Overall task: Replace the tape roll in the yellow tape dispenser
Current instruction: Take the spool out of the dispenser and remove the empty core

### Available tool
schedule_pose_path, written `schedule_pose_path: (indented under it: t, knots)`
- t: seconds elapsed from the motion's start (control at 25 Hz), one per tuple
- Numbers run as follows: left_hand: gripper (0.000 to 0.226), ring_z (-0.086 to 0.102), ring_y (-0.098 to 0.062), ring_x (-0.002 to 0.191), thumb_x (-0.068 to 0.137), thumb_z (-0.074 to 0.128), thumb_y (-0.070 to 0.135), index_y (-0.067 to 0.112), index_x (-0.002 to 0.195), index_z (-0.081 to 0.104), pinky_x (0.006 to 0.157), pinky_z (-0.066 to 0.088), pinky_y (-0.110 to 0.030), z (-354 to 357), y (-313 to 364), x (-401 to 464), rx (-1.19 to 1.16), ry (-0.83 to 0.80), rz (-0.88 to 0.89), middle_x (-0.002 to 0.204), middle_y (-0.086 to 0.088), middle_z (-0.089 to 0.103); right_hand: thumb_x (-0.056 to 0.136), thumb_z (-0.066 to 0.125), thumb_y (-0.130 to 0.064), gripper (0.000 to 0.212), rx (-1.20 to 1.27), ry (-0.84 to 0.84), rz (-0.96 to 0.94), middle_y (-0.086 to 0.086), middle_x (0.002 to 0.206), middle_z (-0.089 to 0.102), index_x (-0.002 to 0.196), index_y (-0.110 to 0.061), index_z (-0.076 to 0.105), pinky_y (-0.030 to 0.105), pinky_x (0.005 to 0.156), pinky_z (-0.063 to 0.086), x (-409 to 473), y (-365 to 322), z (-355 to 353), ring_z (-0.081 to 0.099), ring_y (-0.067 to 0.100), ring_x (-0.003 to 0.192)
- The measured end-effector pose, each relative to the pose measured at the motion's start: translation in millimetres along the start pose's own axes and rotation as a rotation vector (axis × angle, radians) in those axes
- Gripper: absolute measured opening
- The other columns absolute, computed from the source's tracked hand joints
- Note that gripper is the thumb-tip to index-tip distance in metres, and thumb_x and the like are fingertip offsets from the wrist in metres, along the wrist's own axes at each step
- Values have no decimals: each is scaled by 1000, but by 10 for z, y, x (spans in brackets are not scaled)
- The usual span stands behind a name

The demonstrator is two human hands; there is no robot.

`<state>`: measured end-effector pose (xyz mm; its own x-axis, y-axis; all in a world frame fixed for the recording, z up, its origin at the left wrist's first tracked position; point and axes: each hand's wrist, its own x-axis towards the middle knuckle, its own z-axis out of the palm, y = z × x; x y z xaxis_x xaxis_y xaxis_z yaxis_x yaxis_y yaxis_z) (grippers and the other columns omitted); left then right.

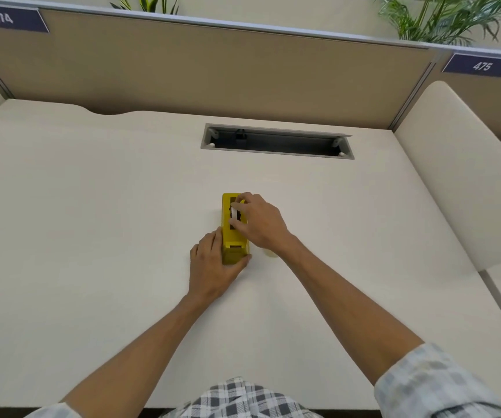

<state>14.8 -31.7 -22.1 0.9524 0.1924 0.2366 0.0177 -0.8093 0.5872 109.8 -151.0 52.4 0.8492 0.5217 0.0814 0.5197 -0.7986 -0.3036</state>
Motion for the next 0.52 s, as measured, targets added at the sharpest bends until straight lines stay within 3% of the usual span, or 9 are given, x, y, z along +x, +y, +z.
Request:
schedule_pose_path:
  t: [0.2, 0.52]
  knots:
    - [83, 52, -18, 114, 74, 57, 70, 15, 136, 45, 97, 39, -35, 19, -16, -3, 35, -1, 1, 124, -2, 58, 94, 59, -32, 38, -8, 17, -9, 2, 134, 58, 129, -18, 57, 40, 88, 50, 0, 12, -7, 52, 22, 120]
    - [81, 52, -18, 114, 76, 59, 68, 15, 135, 45, 98, 39, -34, 15, -15, -12, 43, 5, 6, 124, -1, 58, 93, 61, -24, 34, 50, 55, 2, 7, 118, 67, 126, -16, 58, 42, 83, 52, 16, 10, -46, 57, 25, 111]
